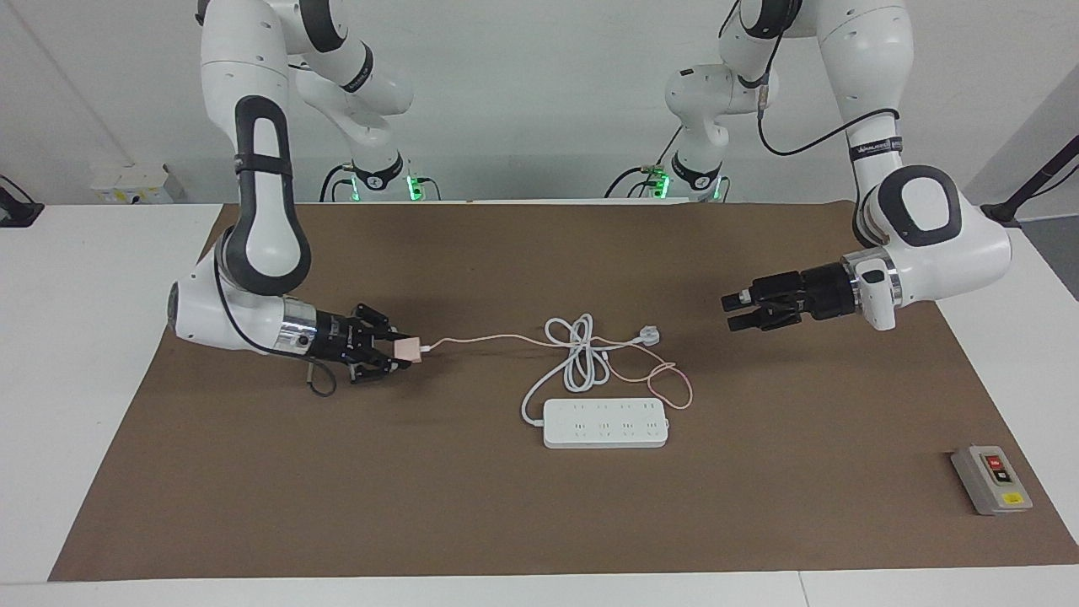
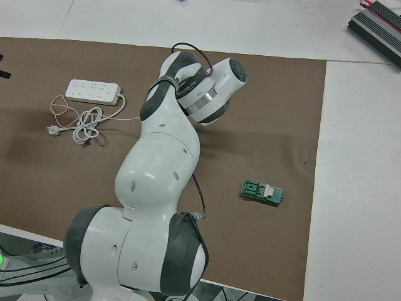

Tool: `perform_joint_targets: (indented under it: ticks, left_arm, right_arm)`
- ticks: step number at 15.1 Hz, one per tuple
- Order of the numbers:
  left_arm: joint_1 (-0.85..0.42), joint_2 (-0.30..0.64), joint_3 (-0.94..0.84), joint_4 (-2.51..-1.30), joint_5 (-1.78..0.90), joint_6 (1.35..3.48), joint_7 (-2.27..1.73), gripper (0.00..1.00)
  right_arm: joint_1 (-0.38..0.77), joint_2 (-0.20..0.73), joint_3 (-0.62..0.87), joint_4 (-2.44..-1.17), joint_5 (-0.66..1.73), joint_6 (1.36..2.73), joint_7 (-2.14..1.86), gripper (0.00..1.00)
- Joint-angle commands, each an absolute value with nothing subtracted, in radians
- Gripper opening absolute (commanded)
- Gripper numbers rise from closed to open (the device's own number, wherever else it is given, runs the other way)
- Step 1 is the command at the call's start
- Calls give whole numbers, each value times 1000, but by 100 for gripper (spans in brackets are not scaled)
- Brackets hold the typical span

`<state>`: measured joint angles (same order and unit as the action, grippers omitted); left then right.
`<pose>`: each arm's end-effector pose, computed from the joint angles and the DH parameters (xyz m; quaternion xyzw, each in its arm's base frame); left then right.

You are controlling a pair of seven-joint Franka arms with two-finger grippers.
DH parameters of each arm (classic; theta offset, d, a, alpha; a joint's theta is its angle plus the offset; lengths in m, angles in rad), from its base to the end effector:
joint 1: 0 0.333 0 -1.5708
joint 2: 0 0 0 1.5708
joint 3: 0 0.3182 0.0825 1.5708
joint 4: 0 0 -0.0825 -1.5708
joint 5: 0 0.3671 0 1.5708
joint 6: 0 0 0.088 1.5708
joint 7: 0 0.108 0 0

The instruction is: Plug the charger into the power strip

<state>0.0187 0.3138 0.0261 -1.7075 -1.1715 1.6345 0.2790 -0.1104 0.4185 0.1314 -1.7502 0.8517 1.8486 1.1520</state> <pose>0.6146 -0.0684 0.4469 0.8308 0.0439 -0.0722 0.5501 0.6188 0.0653 0.3492 -0.6557 0.6241 0.3425 0.2515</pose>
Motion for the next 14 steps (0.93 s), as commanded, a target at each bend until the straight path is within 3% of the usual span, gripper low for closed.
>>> perform_joint_targets:
  ticks: [1, 9, 14]
  left_arm:
    - [8, 322, 34, -1724, -1248, 1644, 305, 100]
    - [-87, 371, 34, -1770, -1414, 1698, 498, 100]
    - [-87, 399, 34, -1769, -1460, 1704, 549, 100]
  right_arm:
    - [3, 425, 135, -1645, 911, 1880, 1313, 0]
    - [325, 462, 133, -1549, 986, 2245, 1543, 0]
    - [383, 471, 133, -1534, 982, 2307, 1589, 0]
